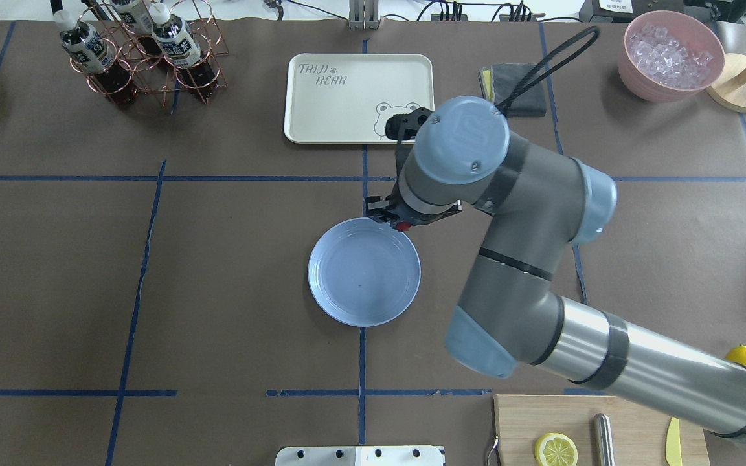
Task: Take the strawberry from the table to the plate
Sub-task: 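Carry the strawberry with the right gripper over the plate and release it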
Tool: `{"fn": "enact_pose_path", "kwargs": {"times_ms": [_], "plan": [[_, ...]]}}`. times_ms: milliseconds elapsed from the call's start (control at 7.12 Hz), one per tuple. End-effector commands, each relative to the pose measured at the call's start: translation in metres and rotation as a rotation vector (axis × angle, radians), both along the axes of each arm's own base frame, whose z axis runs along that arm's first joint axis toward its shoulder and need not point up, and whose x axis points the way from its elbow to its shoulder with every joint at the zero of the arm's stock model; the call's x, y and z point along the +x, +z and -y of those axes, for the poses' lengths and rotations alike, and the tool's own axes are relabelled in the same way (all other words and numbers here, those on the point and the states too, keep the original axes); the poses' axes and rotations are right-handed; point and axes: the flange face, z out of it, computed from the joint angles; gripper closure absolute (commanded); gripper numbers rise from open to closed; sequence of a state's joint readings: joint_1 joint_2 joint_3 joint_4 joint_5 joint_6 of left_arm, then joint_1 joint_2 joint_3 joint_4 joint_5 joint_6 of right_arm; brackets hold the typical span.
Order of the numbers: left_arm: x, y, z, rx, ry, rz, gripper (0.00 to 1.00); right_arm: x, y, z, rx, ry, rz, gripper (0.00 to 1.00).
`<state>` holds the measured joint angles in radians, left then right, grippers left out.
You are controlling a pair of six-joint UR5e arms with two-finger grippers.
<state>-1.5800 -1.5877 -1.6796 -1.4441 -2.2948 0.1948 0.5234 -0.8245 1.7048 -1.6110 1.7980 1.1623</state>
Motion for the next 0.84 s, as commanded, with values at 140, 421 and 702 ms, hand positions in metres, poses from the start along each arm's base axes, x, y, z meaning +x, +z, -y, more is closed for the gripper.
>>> {"fn": "enact_pose_path", "kwargs": {"times_ms": [140, 421, 702], "plan": [[0.0, -0.002, 0.0, 0.003, 0.0, -0.001, 0.0, -0.086, 0.012, -0.023, -0.012, 0.014, -0.062, 1.0], [0.0, -0.003, 0.0, 0.004, 0.0, -0.001, 0.0, -0.112, 0.03, -0.028, -0.005, 0.018, -0.06, 1.0], [0.0, -0.003, 0.0, 0.004, 0.0, -0.001, 0.0, -0.109, 0.027, -0.029, -0.001, 0.012, -0.053, 0.87]]}}
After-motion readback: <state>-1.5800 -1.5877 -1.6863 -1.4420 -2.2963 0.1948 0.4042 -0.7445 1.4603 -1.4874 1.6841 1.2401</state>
